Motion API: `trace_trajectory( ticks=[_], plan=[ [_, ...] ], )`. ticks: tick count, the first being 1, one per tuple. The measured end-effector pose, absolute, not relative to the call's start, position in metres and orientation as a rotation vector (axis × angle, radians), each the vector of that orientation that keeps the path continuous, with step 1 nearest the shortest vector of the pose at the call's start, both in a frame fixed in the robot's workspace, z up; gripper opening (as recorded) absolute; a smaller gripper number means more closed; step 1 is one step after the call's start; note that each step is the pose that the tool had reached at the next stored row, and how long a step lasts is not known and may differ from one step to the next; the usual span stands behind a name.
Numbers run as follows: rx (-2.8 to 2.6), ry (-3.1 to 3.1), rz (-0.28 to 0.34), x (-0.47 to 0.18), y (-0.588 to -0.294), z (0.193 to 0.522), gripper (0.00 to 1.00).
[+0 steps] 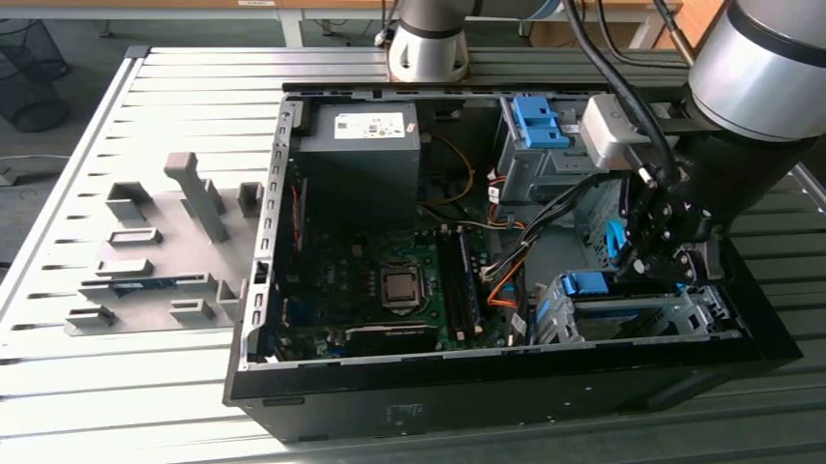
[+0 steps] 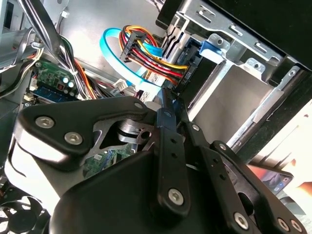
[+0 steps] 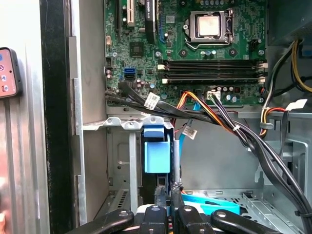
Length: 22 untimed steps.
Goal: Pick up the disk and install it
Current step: 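Insert the second disk wire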
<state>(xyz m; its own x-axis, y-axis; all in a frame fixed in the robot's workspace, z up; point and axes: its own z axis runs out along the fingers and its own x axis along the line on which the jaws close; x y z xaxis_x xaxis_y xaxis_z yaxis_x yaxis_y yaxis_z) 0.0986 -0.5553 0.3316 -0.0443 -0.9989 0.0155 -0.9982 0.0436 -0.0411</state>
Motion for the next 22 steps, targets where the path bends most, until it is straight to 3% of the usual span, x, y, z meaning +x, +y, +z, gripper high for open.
trace_trajectory(
  ticks=[10,12,13,22],
  plan=[
    [-2.159,2.256,-0.061,0.099,-0.558,0.329,0.16],
    [-2.158,2.256,-0.060,0.099,-0.558,0.329,0.17],
    [-2.157,2.254,-0.057,0.099,-0.558,0.329,0.24],
    [-2.155,2.252,-0.051,0.099,-0.558,0.351,0.24]
  ],
)
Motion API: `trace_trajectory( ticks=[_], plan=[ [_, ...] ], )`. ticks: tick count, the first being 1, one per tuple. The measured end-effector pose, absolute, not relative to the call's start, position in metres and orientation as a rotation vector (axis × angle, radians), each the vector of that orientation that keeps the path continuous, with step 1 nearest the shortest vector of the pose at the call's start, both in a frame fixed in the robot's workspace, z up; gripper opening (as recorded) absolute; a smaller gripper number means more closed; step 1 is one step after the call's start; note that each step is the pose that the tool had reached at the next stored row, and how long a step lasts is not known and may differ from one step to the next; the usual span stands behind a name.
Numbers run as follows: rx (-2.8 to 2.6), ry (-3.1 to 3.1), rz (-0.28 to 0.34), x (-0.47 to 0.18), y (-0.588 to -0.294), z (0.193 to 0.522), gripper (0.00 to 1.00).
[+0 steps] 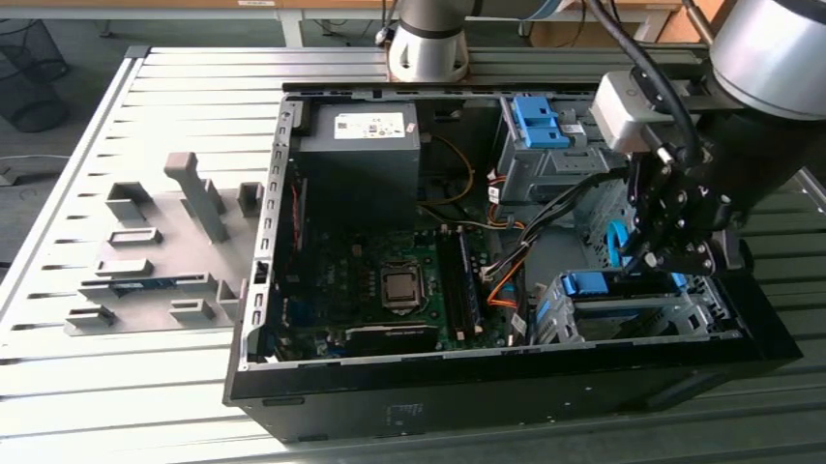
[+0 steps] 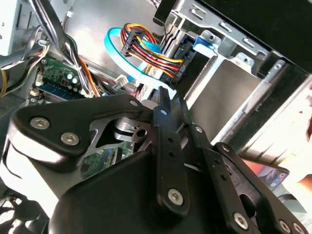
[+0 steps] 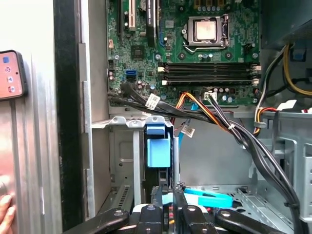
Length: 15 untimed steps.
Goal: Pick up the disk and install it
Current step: 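Insert the second disk wire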
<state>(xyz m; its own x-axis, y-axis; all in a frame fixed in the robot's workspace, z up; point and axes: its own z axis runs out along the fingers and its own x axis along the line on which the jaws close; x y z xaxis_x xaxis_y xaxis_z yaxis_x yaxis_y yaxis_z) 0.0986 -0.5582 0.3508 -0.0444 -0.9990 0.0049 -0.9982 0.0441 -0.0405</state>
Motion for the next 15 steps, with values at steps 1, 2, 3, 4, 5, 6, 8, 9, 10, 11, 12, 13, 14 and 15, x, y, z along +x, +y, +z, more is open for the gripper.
trace_trajectory(
  ticks=[1,2,3,4,5,6,8,9,10,11,12,13,14,15],
  plan=[
    [-2.155,2.252,-0.051,0.0986,-0.5582,0.3527,0.24],
    [-2.155,2.252,-0.051,0.0986,-0.5583,0.3531,0.24],
    [-2.155,2.252,-0.050,0.0986,-0.5582,0.3531,0.22],
    [-2.154,2.252,-0.050,0.0986,-0.5582,0.3531,0.16],
    [-2.154,2.252,-0.050,0.0986,-0.5582,0.3532,0.16],
    [-2.155,2.252,-0.051,0.0986,-0.5582,0.3533,0.11],
    [-2.155,2.252,-0.051,0.0986,-0.5582,0.3534,0.11],
    [-2.155,2.252,-0.051,0.0986,-0.5583,0.3535,0.11],
    [-2.155,2.252,-0.051,0.0986,-0.5582,0.3535,0.11],
    [-2.155,2.252,-0.051,0.0986,-0.5582,0.3536,0.11],
    [-2.155,2.252,-0.051,0.0986,-0.5582,0.3537,0.11],
    [-2.155,2.252,-0.051,0.0986,-0.5582,0.3538,0.11],
    [-2.155,2.252,-0.051,0.0986,-0.5582,0.3538,0.11],
    [-2.155,2.252,-0.051,0.0986,-0.5582,0.3539,0.11]
  ],
)
